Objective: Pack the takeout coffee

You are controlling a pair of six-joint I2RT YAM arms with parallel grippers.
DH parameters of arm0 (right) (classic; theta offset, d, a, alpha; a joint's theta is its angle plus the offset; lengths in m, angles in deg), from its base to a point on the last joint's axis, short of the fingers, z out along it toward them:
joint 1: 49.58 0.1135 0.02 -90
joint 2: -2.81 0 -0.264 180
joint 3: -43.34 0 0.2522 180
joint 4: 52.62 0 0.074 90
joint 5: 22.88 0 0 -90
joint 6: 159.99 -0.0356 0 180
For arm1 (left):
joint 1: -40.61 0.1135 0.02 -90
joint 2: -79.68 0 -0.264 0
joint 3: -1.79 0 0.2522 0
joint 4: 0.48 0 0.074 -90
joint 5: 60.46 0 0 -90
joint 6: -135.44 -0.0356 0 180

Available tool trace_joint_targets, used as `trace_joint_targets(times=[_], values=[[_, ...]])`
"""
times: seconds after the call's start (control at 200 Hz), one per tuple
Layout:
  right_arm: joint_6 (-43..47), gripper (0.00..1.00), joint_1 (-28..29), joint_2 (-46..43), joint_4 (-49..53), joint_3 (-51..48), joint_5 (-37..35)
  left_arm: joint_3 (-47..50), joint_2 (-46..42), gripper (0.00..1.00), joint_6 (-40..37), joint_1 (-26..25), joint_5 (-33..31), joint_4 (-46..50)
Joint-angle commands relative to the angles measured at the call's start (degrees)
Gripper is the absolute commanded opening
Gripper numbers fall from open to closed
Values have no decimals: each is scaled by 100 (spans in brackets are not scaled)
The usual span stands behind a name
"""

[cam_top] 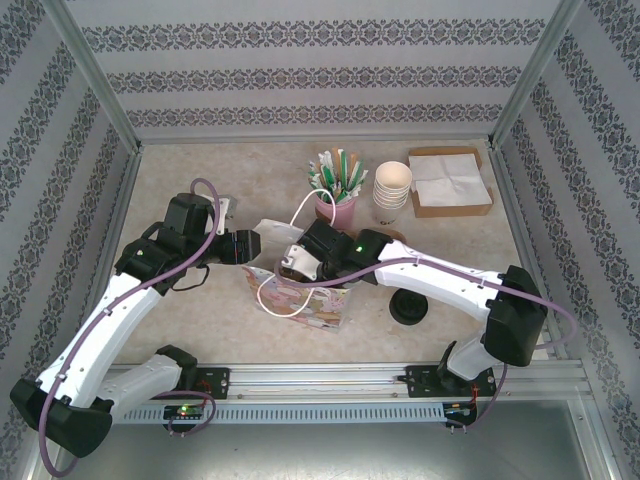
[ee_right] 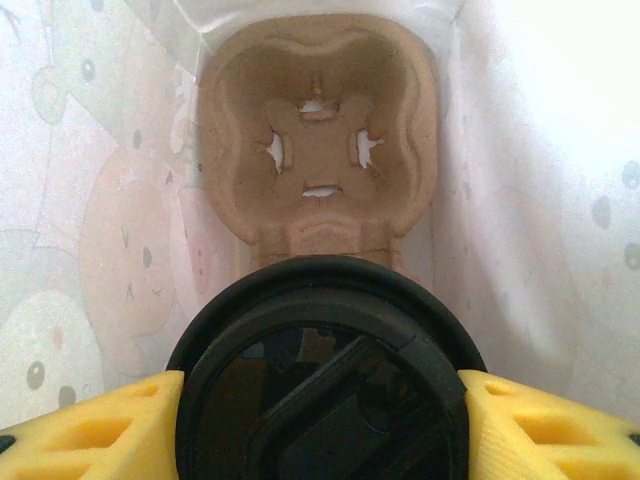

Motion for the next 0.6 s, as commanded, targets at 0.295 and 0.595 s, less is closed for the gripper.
trace_joint_targets(times=[0.295,0.595], values=[[-163,55,88,408,278,-402,-4,-22,143,61,24,-67,-45,160],[-93,55,88,667,618,-360,-392,-21,169,60,16,-68,-85,163]])
